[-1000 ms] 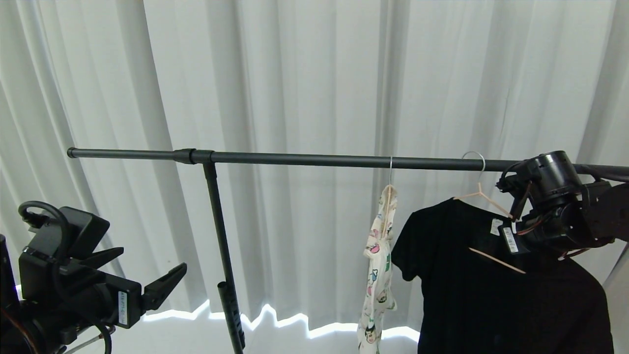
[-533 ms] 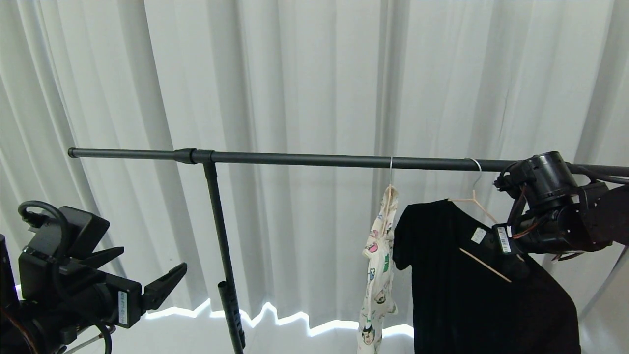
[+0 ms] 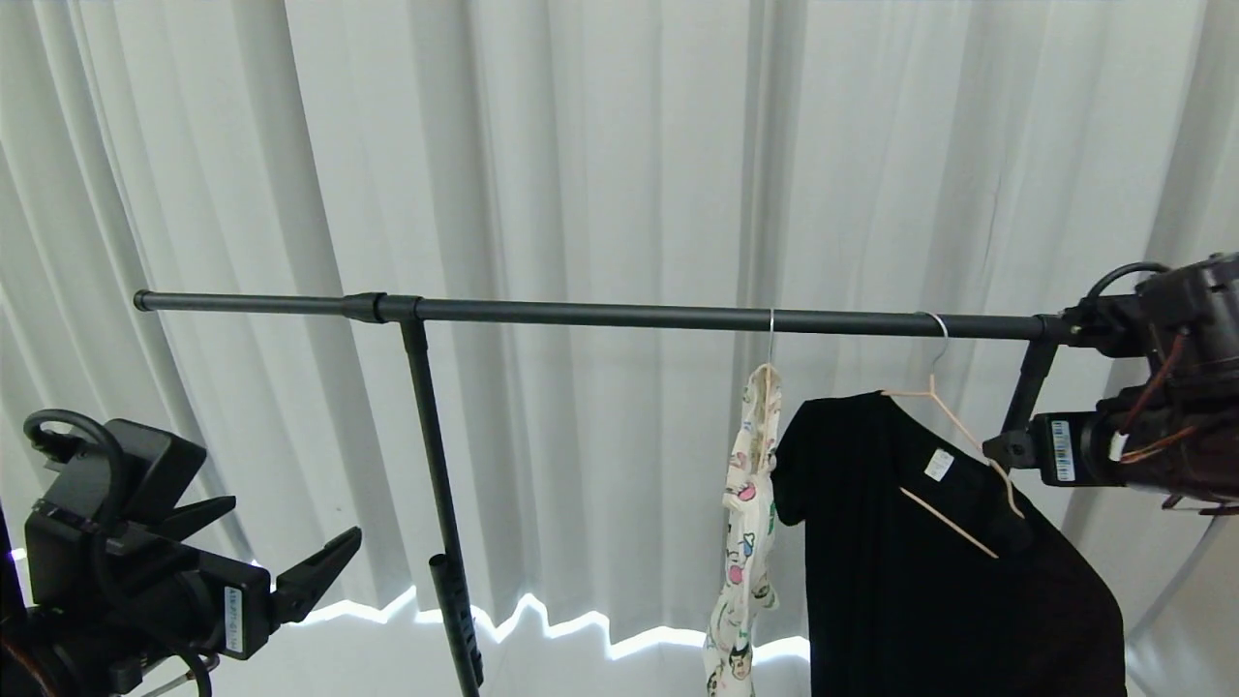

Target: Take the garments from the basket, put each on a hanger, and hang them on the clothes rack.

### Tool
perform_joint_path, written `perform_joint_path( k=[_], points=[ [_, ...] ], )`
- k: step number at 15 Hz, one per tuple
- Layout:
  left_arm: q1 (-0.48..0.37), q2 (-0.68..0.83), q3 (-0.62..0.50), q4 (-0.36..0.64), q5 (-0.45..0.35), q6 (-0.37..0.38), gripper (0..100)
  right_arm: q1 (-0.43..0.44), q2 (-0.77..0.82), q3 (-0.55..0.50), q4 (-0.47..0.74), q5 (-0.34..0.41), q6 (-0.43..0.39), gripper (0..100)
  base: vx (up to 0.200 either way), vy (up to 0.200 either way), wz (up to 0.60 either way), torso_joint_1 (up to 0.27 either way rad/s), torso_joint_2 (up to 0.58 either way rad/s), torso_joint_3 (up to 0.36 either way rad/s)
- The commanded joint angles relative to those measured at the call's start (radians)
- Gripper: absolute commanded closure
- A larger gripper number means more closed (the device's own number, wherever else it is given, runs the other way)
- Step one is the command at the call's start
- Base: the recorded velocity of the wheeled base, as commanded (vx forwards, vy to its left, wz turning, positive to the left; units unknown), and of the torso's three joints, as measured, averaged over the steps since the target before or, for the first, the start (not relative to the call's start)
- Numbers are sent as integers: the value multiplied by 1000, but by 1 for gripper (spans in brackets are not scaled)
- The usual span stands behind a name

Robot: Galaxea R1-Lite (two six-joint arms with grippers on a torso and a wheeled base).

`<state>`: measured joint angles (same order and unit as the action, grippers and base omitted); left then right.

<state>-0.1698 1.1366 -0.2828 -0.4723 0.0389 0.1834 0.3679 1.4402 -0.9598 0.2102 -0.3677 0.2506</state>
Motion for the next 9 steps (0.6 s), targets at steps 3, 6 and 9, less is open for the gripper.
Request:
perform_joint_path(
  k=[3, 6, 9],
  points=[
    [16, -49, 24, 0, 9, 1, 0, -127, -284, 119, 83, 0, -185, 0, 0, 0, 0, 0, 0, 0],
    [26, -69, 24, 0, 36, 1, 0, -293, -368, 190, 40, 1, -401, 0, -200, 0, 0, 5, 4, 5],
    [26, -120, 51, 1, 59, 2, 0, -348, -393, 269, -81, -2, -459, 0, -200, 0, 0, 6, 2, 2]
  ],
)
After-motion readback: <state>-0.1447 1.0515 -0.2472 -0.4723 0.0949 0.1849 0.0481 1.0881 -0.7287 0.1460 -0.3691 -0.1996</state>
